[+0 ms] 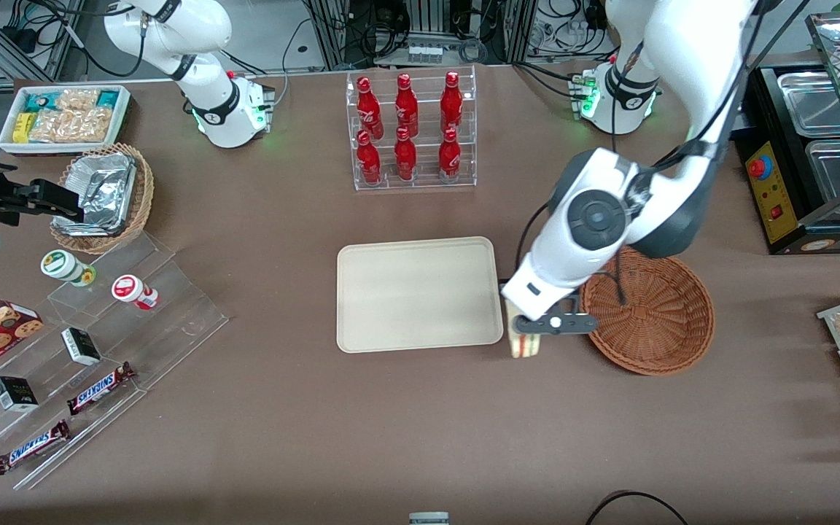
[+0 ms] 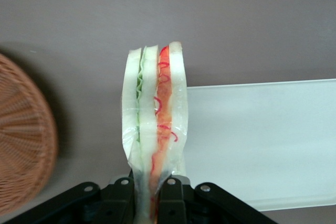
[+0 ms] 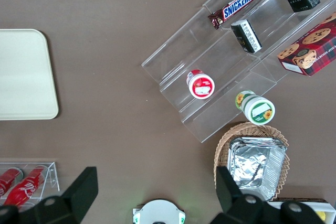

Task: Place sandwich from basket to tray
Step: 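Carry the sandwich with the left gripper over the beige tray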

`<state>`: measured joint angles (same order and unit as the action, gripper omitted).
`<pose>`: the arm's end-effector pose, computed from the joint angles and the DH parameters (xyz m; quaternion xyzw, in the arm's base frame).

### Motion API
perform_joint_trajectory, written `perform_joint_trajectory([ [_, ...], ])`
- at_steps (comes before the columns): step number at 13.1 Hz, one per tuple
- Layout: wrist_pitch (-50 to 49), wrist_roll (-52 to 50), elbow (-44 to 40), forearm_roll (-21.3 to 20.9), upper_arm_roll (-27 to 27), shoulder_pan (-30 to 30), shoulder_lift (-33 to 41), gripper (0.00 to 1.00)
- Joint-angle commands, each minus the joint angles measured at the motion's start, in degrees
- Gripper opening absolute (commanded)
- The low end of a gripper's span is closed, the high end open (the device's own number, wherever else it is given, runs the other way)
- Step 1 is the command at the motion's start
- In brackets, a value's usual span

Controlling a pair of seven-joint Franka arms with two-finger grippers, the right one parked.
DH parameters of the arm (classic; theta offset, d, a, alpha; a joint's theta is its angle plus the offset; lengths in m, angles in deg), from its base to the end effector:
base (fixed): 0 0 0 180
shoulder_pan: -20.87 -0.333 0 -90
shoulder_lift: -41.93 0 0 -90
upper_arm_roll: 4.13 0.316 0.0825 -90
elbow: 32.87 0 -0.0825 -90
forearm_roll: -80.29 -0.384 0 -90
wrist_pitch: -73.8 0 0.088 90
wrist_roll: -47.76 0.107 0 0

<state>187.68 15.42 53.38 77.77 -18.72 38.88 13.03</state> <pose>0.5991 -0.3477 0.3812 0.9991 0.0038 -0.0246 0.0330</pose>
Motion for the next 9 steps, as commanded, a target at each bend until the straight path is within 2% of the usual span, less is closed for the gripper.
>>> perform_joint_trajectory([
  [1, -0.85, -3.42, -8.36, -0.11, 0.34, 4.29, -7.38, 0.0],
  [3, 0.29, -5.7, -10.49, -0.37, 0.43, 6.94, -10.47, 0.0],
  [9, 4.95, -10.37, -10.06, -0.46, 0.61, 12.65, -14.17, 0.0],
])
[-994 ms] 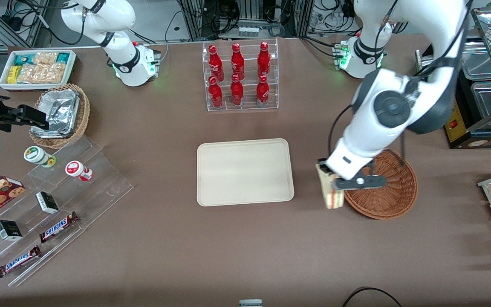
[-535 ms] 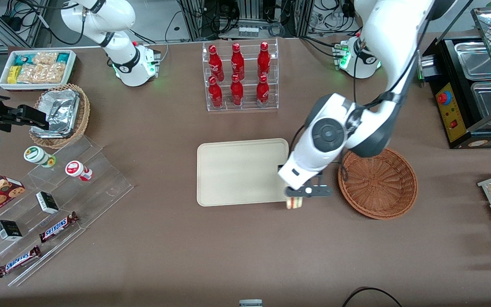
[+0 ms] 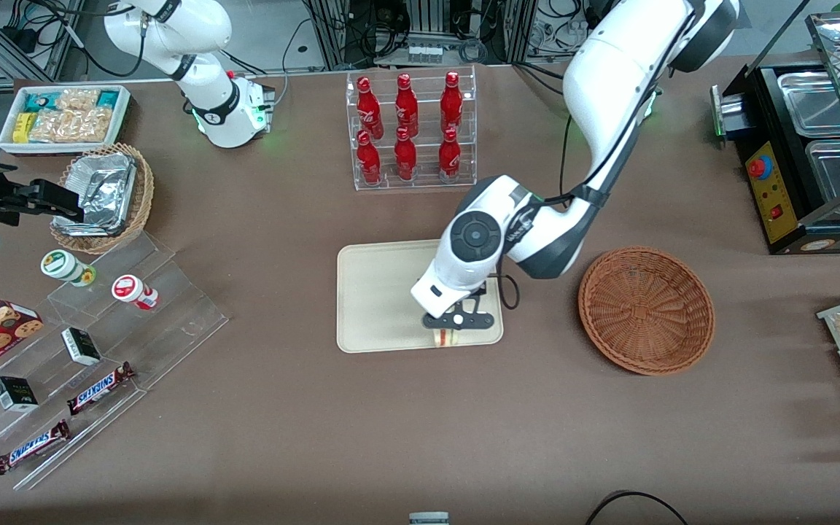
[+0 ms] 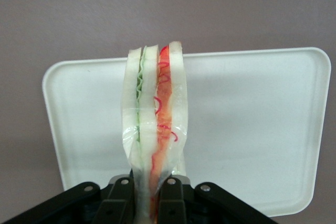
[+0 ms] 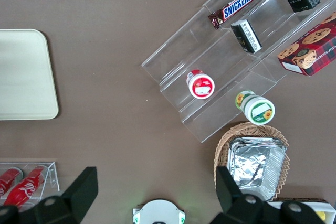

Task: Place sandwich from basket to tray
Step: 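Carry the sandwich with the left gripper over the beige tray, then lower the sandwich onto the tray center with the left gripper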

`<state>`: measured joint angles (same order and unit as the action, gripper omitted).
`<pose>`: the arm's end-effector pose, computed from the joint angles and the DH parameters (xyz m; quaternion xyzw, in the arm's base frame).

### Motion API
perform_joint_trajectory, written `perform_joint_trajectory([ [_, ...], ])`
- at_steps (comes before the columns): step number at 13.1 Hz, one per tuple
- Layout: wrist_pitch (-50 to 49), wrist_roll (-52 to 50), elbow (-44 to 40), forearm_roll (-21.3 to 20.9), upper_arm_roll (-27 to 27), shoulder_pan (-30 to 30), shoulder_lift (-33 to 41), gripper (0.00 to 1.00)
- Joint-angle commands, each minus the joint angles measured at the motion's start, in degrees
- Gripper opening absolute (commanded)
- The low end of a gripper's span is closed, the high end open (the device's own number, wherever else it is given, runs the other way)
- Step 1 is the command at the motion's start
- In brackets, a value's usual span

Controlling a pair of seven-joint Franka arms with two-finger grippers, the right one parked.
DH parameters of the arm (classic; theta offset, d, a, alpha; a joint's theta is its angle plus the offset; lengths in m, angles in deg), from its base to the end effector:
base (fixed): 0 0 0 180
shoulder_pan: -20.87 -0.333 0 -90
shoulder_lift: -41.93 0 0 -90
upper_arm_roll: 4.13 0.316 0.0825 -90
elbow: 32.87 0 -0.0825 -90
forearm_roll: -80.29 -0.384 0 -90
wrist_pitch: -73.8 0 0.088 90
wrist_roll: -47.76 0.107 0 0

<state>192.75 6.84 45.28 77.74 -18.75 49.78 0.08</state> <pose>0.5596 -0.4732 0.2963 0.9979 -0.0020 -0.0423 0.0495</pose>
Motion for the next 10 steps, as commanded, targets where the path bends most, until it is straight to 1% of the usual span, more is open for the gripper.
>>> perform_joint_trajectory([
  [1, -0.12, -1.97, -1.86, -0.43, 0.55, 2.54, -1.65, 0.0],
  [3, -0.12, -3.72, -1.86, -0.61, 0.64, 3.86, -2.88, 0.0],
  [10, -0.12, -3.91, -1.69, -0.87, 0.9, 5.8, -4.38, 0.0],
])
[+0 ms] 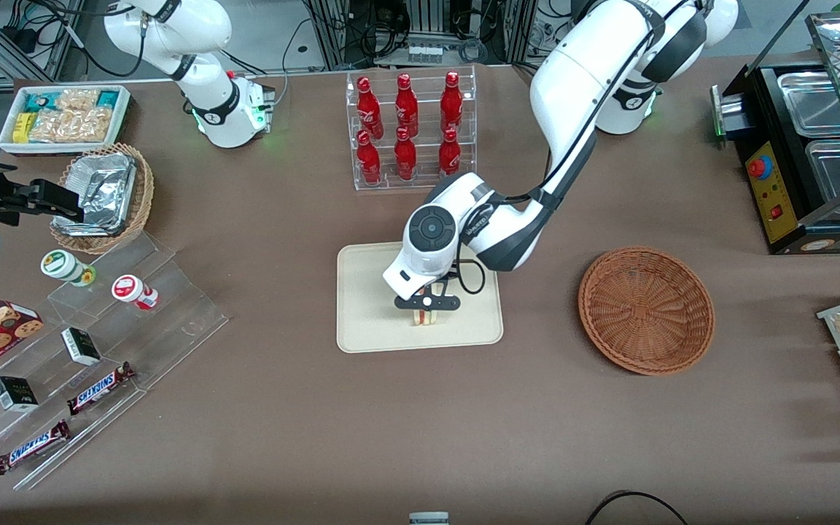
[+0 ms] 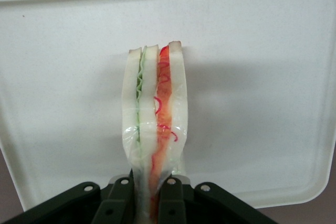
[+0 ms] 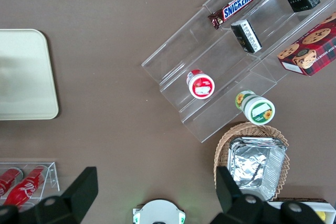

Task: Place sandwich from basket to tray
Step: 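Lower the sandwich onto the tray center with the left gripper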

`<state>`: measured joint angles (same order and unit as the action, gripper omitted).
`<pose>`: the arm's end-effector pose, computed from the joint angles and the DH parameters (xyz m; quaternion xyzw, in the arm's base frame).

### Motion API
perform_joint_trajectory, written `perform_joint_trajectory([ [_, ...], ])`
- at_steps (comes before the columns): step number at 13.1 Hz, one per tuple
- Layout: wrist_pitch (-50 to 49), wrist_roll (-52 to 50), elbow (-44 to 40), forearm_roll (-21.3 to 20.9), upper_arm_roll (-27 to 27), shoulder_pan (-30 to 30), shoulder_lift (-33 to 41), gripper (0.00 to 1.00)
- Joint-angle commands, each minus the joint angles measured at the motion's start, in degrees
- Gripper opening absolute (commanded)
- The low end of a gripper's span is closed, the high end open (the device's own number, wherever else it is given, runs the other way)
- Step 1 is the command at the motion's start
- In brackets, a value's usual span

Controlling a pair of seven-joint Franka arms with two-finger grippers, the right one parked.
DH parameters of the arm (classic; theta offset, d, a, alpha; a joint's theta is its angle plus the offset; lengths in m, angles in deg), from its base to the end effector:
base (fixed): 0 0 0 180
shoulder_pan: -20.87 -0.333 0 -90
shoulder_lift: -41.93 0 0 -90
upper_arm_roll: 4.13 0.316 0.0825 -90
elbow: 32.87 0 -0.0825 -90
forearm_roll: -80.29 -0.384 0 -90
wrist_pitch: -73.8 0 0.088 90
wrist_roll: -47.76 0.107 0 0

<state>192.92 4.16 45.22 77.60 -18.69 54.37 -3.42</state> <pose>0.5180 -0.5143 0.2531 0.9970 -0.0168 -0.0686 0.0308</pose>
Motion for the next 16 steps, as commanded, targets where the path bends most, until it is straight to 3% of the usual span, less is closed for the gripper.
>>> perform_joint_trajectory([
  [1, -0.29, -1.32, -1.72, -0.64, 0.85, 1.21, -1.23, 0.0],
  [10, -0.29, -3.08, -1.63, -2.31, 0.76, 1.91, -2.2, 0.0],
  [11, -0.2, -3.08, -1.63, -2.31, 0.85, 2.7, -2.2, 0.11],
  [12, -0.2, -3.25, -1.63, -2.31, 0.85, 2.71, -2.29, 0.48],
  [13, -0.2, -3.77, -1.72, -2.31, 0.85, 2.71, -2.29, 0.78],
  [15, -0.47, -4.92, -1.72, -2.58, 0.85, 2.71, -1.86, 0.99],
  [16, -0.64, -4.92, -1.72, -2.84, 0.93, 2.62, -1.59, 0.99],
])
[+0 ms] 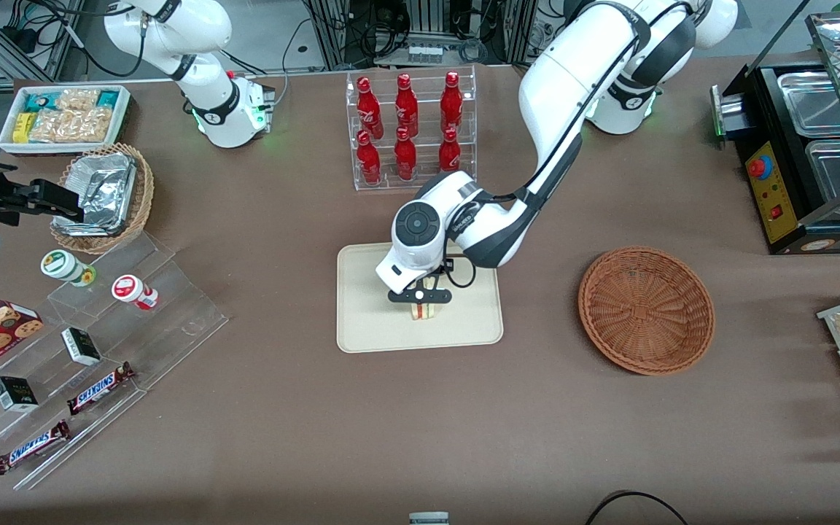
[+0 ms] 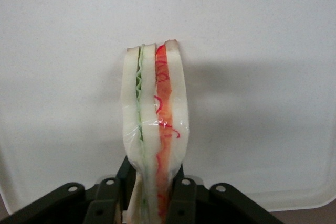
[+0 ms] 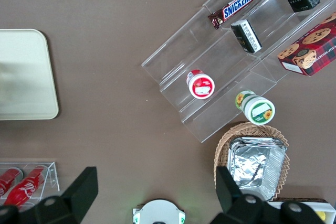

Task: Place sandwich from basket to tray
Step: 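Lower the sandwich onto the tray center with the left gripper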

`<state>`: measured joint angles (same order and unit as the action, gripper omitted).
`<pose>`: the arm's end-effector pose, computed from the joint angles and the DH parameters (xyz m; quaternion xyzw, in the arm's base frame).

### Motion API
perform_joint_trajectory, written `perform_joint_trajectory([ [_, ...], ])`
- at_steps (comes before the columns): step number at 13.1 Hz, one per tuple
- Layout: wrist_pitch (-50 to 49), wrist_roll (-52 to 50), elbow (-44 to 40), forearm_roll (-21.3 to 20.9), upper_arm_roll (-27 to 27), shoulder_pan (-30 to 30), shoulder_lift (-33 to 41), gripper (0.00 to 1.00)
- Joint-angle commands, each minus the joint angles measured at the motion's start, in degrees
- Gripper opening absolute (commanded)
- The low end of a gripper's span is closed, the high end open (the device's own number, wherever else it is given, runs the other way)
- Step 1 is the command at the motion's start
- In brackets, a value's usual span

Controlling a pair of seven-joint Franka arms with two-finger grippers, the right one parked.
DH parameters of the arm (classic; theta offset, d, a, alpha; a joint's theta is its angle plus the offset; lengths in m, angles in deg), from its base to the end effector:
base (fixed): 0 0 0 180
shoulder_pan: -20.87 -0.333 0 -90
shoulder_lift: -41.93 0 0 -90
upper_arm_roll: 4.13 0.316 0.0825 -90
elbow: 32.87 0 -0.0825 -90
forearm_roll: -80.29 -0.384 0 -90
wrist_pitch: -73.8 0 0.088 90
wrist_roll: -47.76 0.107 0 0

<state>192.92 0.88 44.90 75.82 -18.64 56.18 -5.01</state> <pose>0.5023 -0.5282 0.2354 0.9975 -0.0105 -0.0690 0.0128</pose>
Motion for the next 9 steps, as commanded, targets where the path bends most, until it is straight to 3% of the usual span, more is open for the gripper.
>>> perform_joint_trajectory([
  [1, -0.82, -1.63, -1.4, -1.06, 0.89, 0.72, 0.26, 0.99],
  [9, -11.09, -1.46, -1.22, -1.06, 3.17, -2.08, 10.09, 0.99],
])
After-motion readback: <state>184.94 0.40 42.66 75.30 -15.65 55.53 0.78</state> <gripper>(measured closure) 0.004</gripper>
